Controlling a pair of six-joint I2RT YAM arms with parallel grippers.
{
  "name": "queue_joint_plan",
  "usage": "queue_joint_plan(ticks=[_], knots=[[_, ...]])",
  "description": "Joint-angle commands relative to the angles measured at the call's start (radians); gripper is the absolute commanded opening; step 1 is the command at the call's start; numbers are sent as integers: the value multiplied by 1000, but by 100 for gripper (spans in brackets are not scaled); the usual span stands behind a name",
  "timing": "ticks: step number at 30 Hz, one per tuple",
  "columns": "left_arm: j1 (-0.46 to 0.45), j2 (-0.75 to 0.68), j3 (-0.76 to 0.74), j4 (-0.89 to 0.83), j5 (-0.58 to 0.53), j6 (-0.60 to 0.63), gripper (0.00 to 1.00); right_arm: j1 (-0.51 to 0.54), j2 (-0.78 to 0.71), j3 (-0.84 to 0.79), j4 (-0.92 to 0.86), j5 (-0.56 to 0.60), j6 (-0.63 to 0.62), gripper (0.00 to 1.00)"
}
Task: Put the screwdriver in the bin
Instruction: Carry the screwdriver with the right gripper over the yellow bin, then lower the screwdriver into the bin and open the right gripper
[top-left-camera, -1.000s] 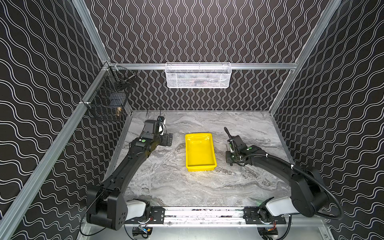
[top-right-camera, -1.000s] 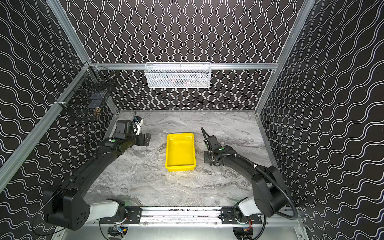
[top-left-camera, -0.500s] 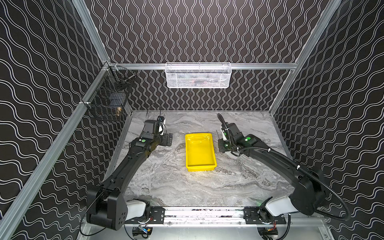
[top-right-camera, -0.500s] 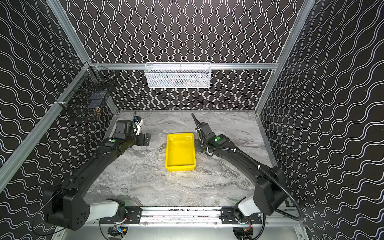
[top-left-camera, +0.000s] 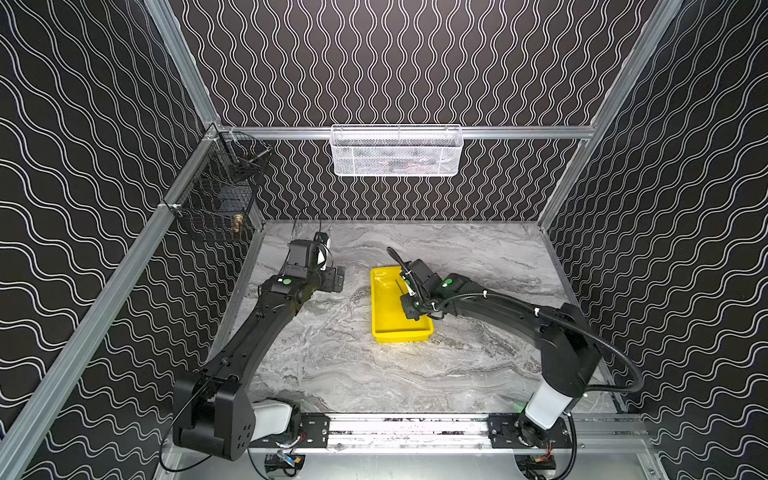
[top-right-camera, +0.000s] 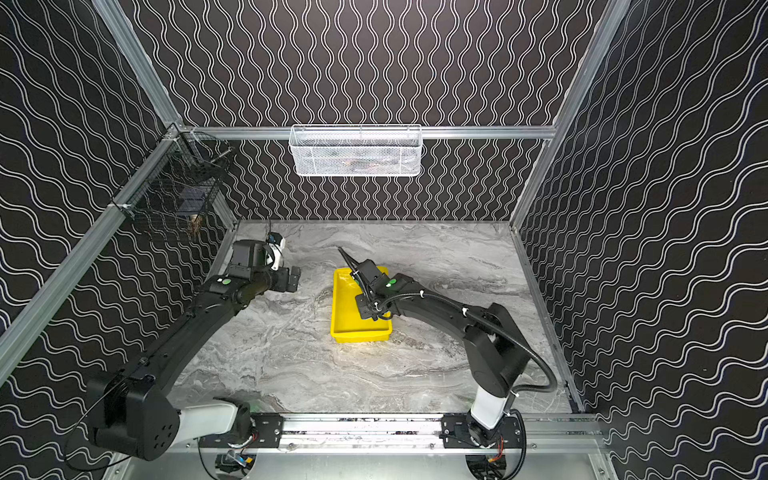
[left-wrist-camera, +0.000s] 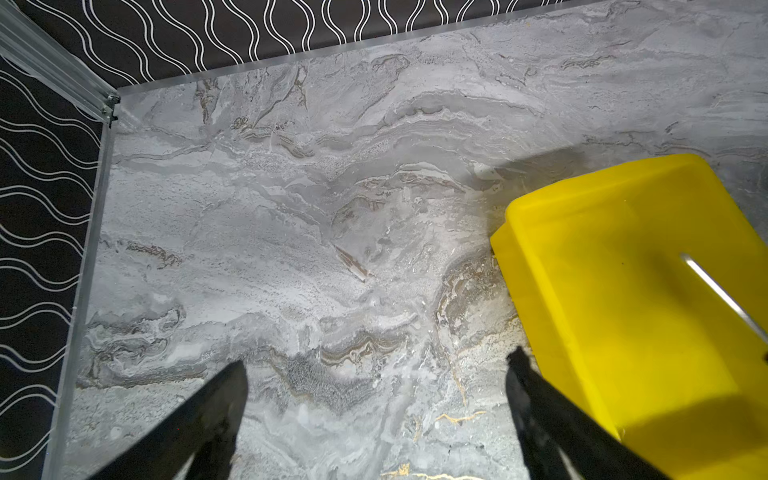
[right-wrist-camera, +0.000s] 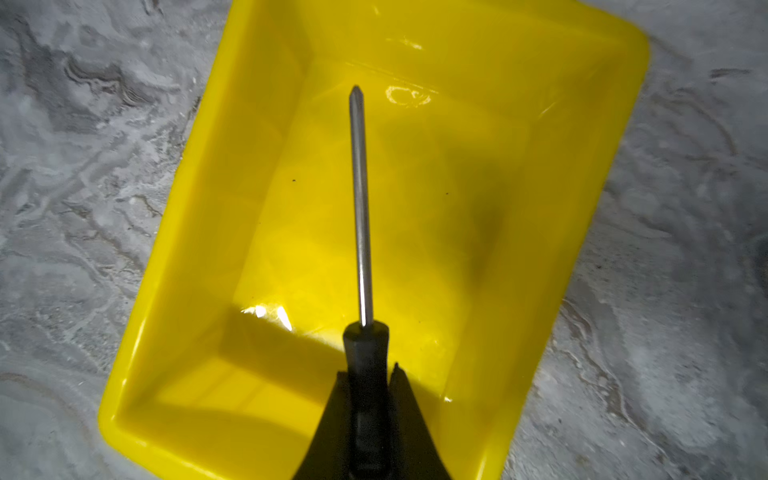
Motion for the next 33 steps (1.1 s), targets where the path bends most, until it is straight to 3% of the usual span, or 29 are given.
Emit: queue_joint_plan(ticks=[1, 24, 33], knots=[[-1, -6, 5, -1, 1, -6, 99, 5, 34, 0, 42, -16, 5, 3], [-6, 1, 10, -11, -16, -4, 99, -5, 220, 61, 107, -35, -30, 8], [-8, -2, 9, -13, -21, -3, 99, -32, 200, 39, 125, -54, -27, 24]])
